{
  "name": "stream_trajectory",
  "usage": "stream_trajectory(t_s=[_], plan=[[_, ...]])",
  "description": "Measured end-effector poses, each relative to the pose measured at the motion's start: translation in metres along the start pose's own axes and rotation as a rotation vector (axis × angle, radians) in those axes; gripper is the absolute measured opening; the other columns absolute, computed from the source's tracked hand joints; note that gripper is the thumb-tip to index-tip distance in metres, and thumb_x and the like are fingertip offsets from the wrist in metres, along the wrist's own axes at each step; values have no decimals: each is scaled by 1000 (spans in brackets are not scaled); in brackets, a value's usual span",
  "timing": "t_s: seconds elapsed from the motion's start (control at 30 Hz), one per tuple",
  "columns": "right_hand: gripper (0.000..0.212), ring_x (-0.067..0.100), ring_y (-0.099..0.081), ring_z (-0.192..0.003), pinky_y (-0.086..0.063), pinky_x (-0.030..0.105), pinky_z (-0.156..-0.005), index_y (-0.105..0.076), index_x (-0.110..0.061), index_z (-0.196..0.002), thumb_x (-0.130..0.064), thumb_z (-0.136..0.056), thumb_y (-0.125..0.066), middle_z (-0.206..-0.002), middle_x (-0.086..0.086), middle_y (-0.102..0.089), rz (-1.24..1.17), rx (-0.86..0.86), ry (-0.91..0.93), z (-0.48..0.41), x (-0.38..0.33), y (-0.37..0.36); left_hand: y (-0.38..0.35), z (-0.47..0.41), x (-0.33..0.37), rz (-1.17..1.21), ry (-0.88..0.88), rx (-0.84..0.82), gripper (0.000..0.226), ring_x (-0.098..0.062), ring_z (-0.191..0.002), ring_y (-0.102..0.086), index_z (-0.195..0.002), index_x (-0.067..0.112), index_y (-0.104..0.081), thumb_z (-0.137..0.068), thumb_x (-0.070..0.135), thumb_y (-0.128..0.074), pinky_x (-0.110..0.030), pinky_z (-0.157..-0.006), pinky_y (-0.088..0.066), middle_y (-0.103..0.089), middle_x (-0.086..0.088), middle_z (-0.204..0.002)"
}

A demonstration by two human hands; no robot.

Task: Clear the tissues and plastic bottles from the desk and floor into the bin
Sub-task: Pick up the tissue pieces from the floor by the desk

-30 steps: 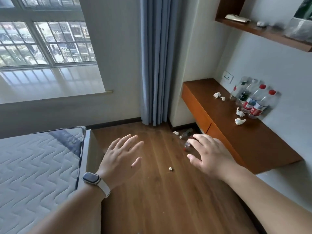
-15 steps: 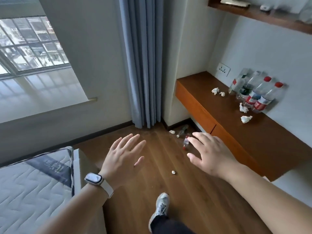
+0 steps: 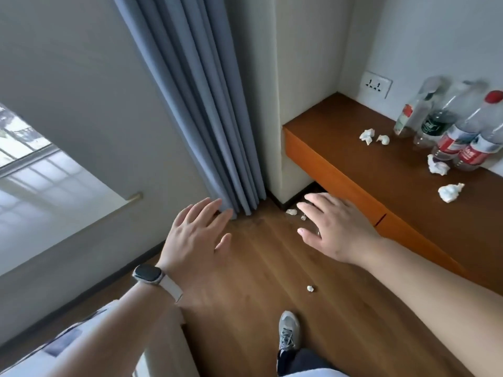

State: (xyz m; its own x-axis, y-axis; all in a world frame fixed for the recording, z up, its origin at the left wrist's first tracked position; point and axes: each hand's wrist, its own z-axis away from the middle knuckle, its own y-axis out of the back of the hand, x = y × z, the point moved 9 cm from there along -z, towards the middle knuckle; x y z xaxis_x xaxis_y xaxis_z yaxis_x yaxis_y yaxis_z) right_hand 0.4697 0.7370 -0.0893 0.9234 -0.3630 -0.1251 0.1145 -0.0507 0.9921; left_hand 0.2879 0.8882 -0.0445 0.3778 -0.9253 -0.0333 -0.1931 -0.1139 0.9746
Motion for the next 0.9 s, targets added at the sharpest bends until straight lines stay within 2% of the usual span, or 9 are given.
stream_trajectory(t_s=[0.1, 0.2, 0.47, 0.57, 0.67, 0.77, 0.9], plan=[[59, 23, -42, -129, -44, 44, -98, -50, -19, -131, -55, -89, -30, -137, 3, -49, -1, 0, -24, -34, 20, 11, -6, -42, -13, 16, -6, 5, 45, -26, -129, -47, -126, 21, -63, -88, 41, -49, -39, -108, -29, -58, -4, -135], [59, 24, -43, -129, -43, 43, -98, -50, -18, -132, -54, -89, -31, -138, 3, -49, 12, 31, -70, -49, 38, 24, -12, -70, -14, 49, -31, -21, 46, -27, -130, -47, -125, 20, -63, -88, 42, -46, -44, -107, -36, -58, -5, -135], [57, 25, -46, -126, -43, 43, -99, -50, -18, -132, -54, -92, -30, -136, 3, -49, 44, 26, -248, -54, 89, 29, -31, -158, -3, 49, -223, -83, 48, -28, -132, -49, -130, 20, -61, -91, 43, -43, -49, -107, -40, -57, -6, -138], [54, 24, -48, -124, -45, 43, -98, -52, -19, -129, -54, -93, -31, -134, 1, -51, 27, 28, -318, -57, 98, 21, -51, -190, -4, 20, -332, -106, 48, -27, -135, -46, -134, 22, -58, -92, 43, -44, -48, -109, -36, -54, -4, -142], [49, 23, -49, -124, -46, 42, -99, -52, -21, -129, -53, -94, -39, -135, 1, -52, 47, 20, -374, -72, 105, 7, -75, -234, -19, -14, -399, -131, 45, -27, -136, -43, -135, 23, -56, -93, 40, -53, -48, -110, -34, -52, -4, -144], [47, 25, -50, -123, -47, 44, -98, -54, -21, -126, -52, -93, -43, -135, 2, -53, 44, 0, -474, -91, 111, -12, -101, -271, -30, 4, -485, -133, 45, -30, -132, -48, -129, 20, -61, -87, 35, -65, -50, -107, -38, -56, -7, -138], [48, 28, -53, -117, -47, 45, -92, -57, -18, -123, -49, -90, -43, -128, 4, -55, 28, -30, -598, -129, 106, -41, -145, -312, -48, 74, -606, -172, 44, -29, -130, -49, -128, 20, -60, -87, 35, -64, -48, -107, -37, -56, -8, -137]])
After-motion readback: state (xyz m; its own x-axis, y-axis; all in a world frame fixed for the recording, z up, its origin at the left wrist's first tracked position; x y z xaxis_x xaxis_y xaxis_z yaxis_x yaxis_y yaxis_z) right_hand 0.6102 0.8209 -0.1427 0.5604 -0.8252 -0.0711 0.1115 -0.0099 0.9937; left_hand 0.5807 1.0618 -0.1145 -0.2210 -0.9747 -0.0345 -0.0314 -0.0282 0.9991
